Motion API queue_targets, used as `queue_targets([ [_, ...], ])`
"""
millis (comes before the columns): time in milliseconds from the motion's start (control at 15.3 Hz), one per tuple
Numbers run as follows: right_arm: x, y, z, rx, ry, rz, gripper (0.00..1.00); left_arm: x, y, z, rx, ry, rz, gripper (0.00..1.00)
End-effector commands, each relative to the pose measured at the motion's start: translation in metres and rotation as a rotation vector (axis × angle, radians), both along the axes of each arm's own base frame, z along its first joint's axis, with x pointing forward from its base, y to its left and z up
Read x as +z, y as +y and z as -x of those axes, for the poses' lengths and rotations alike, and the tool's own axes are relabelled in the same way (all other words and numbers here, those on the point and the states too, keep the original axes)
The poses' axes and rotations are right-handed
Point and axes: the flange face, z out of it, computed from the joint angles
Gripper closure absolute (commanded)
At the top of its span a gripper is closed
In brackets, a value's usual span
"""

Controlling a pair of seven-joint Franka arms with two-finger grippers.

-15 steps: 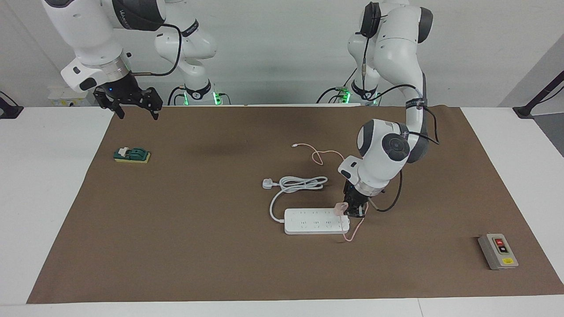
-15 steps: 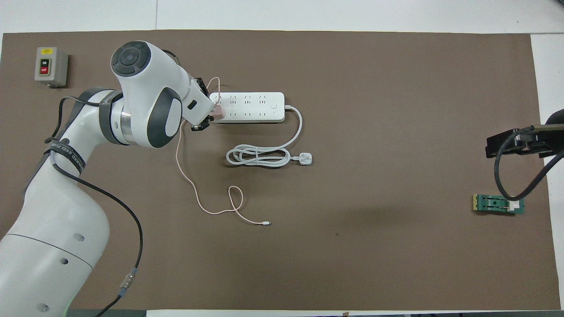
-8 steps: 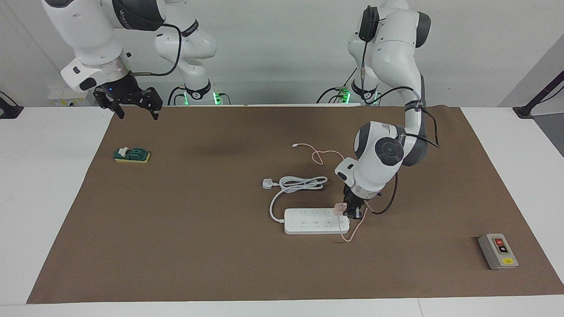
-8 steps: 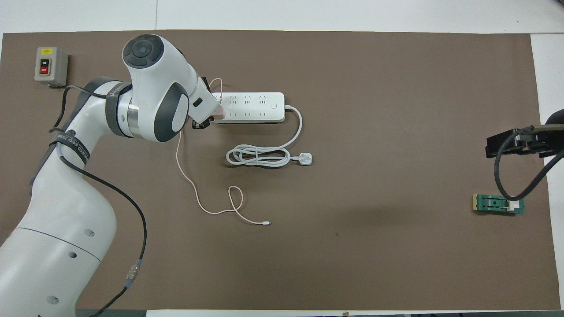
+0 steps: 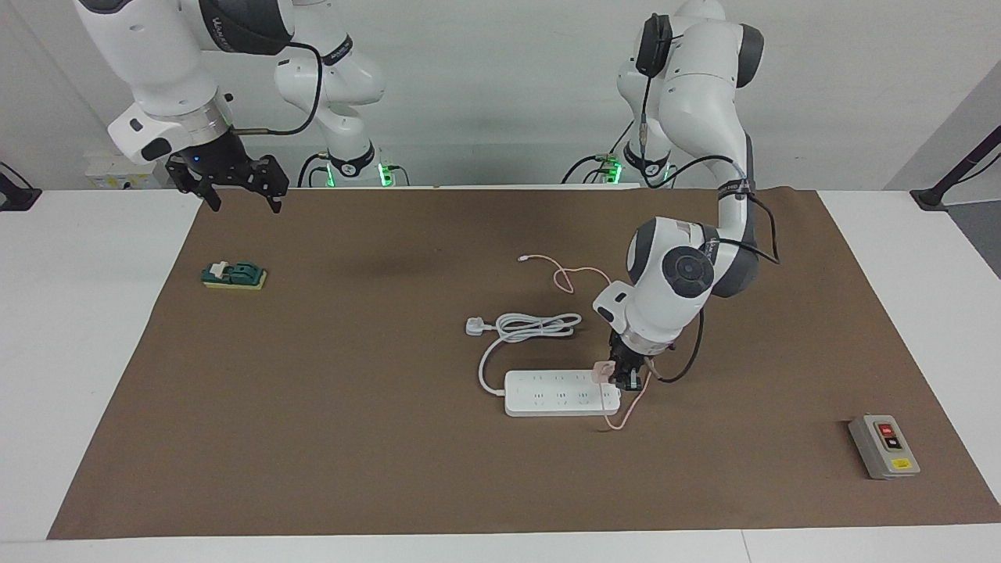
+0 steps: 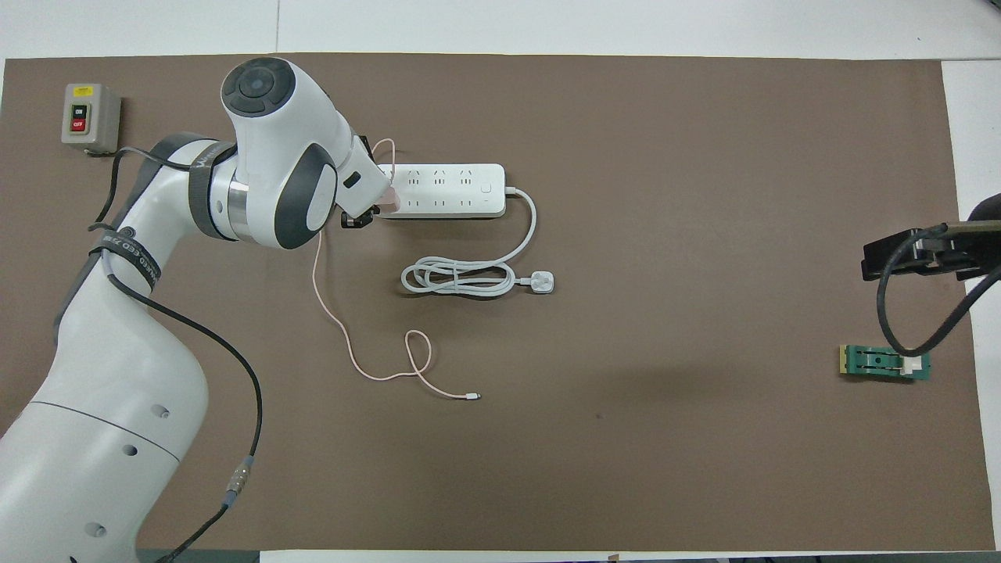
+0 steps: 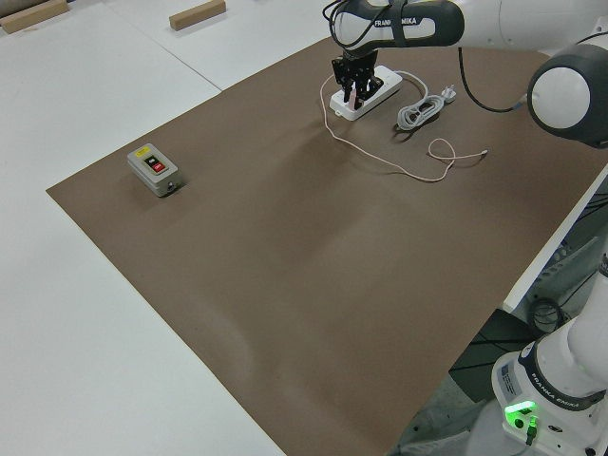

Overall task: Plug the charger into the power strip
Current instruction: 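Push the pink charger into the power strip socket with the left gripper, then open the left gripper and pull it back from the strip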

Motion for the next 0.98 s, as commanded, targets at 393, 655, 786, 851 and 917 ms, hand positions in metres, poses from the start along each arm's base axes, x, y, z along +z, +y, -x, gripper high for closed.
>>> queue_targets([
  [393, 0.003, -0.002, 0.005, 0.015, 0.006, 0.008, 0.00, -0.006, -0.001, -0.001, 0.050, 0.037, 0.068, 0.00],
  [655, 0.002, -0.002, 0.005, 0.013, 0.007, 0.008, 0.00, 0.063, 0.018, -0.003, 0.147, -0.025, 0.133, 0.00],
  [786, 0.002, -0.002, 0.005, 0.013, 0.007, 0.008, 0.00, 0.109, 0.037, -0.002, 0.229, -0.070, 0.152, 0.00],
  [851, 0.003, -0.002, 0.005, 0.013, 0.006, 0.008, 0.00, 0.122, 0.047, -0.001, 0.273, -0.075, 0.154, 0.00],
  [917, 0.002, -0.002, 0.005, 0.013, 0.007, 0.008, 0.00, 0.135, 0.051, 0.002, 0.302, -0.077, 0.158, 0.00],
])
